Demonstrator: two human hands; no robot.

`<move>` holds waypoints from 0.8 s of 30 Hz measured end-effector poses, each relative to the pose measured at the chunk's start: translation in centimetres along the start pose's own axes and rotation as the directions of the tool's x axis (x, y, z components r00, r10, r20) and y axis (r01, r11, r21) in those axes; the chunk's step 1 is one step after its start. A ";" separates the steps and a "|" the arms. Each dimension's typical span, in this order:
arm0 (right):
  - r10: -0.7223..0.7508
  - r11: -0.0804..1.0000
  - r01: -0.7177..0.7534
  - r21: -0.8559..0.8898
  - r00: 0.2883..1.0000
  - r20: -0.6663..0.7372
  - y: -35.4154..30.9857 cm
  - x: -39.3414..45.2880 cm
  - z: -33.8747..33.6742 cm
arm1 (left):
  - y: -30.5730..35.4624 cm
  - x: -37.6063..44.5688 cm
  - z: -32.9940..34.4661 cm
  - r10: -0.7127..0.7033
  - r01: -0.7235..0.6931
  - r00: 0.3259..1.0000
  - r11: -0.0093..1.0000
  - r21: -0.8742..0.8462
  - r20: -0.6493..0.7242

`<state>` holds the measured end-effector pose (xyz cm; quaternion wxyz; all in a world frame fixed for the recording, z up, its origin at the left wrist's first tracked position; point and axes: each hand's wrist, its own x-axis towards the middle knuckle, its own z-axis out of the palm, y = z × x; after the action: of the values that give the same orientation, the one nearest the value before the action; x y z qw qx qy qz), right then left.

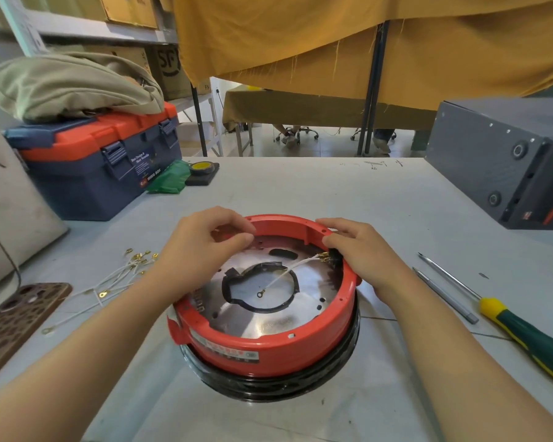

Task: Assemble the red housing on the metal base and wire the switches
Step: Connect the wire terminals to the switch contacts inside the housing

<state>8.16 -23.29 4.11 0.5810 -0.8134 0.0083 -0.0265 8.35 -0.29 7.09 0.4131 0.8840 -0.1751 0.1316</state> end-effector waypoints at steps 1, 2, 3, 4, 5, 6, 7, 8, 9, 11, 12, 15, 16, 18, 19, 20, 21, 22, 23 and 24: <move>-0.003 1.000 0.003 -0.014 1.000 -0.005 -0.1 -0.1 0.0 | -0.7 -0.3 -0.7 -0.048 0.047 0.998 0.998 -0.037 -0.038; -0.009 0.999 0.009 -0.030 1.000 -0.012 -0.2 -0.1 0.0 | -1.3 -0.6 -1.4 -0.094 0.090 0.993 0.993 -0.070 -0.069; -0.015 0.999 0.015 -0.045 1.000 -0.020 -0.3 -0.2 0.0 | -2.0 -1.0 -2.1 -0.134 0.125 0.986 0.987 -0.099 -0.094; -0.020 0.998 0.018 -0.052 0.999 -0.027 -0.4 -0.2 -0.1 | -2.6 -1.3 -2.8 -0.167 0.153 0.980 0.980 -0.128 -0.109; -0.023 0.998 0.021 -0.055 0.999 -0.034 -0.4 -0.2 -0.2 | -3.2 -1.7 -3.3 -0.193 0.173 0.975 0.972 -0.160 -0.115; -0.025 0.998 0.022 -0.058 0.999 -0.040 -0.4 -0.3 -0.4 | -3.7 -2.1 -3.8 -0.213 0.190 0.970 0.965 -0.180 -0.116; -0.027 0.998 0.024 -0.059 0.999 -0.042 -0.5 -0.3 -0.5 | -4.3 -2.6 -4.2 -0.230 0.207 0.966 0.961 -0.182 -0.119; -0.028 0.998 0.026 -0.060 0.999 -0.040 -0.5 -0.3 -0.6 | -4.9 -3.0 -4.7 -0.248 0.225 0.961 0.959 -0.175 -0.125; -0.028 0.998 0.026 -0.062 0.999 -0.034 -0.5 -0.3 -0.6 | -5.6 -3.4 -5.2 -0.267 0.245 0.955 0.956 -0.161 -0.132; -0.027 0.997 0.027 -0.076 1.000 -0.009 -0.4 -0.3 -0.8 | -7.0 -4.3 -6.4 -0.315 0.303 0.937 0.948 -0.094 -0.153; -0.029 0.996 0.030 -0.079 1.000 0.006 -0.4 -0.3 -0.9 | -7.7 -4.7 -7.0 -0.336 0.333 0.928 0.942 -0.046 -0.161; -0.036 0.997 0.039 -0.060 0.999 0.040 -0.3 -0.1 -1.2 | -9.3 -5.8 -8.5 -0.324 0.347 0.935 0.922 0.174 -0.147; -0.034 0.998 0.036 -0.049 0.998 0.043 -0.3 -0.1 -1.3 | -9.7 -6.1 -8.7 -0.309 0.328 0.944 0.907 0.265 -0.111; -0.030 0.999 0.031 -0.023 0.999 0.042 -0.2 -0.1 -1.2 | -10.4 -6.6 -8.7 -0.310 0.290 0.951 0.874 0.391 -0.012; -0.031 0.999 0.031 -0.016 0.999 0.039 -0.2 0.0 -1.2 | -10.6 -6.8 -8.4 -0.315 0.275 0.949 0.866 0.418 0.028; -0.033 0.999 0.033 -0.013 0.999 0.037 -0.2 0.0 -1.1 | -10.8 -7.0 -8.0 -0.310 0.261 0.950 0.865 0.429 0.048; -0.035 0.999 0.035 -0.010 0.999 0.034 -0.2 0.0 -1.0 | -10.9 -7.2 -7.7 -0.291 0.243 0.956 0.870 0.428 0.047; -0.037 0.999 0.037 -0.006 0.999 0.030 -0.2 0.0 -1.0 | -10.9 -7.3 -7.3 -0.266 0.226 0.963 0.877 0.423 0.035; -0.039 0.999 0.039 -0.005 0.999 0.027 -0.2 0.0 -0.9 | -10.9 -7.4 -7.0 -0.241 0.211 0.970 0.882 0.421 0.018; -0.040 0.999 0.040 -0.009 0.999 0.025 -0.2 0.0 -0.9 | -10.9 -7.5 -6.7 -0.215 0.195 0.977 0.885 0.423 0.000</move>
<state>8.09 -24.12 4.56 0.5766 -0.8164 -0.0149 -0.0282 5.56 12.93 1.05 0.2202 0.9685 -0.0578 0.1009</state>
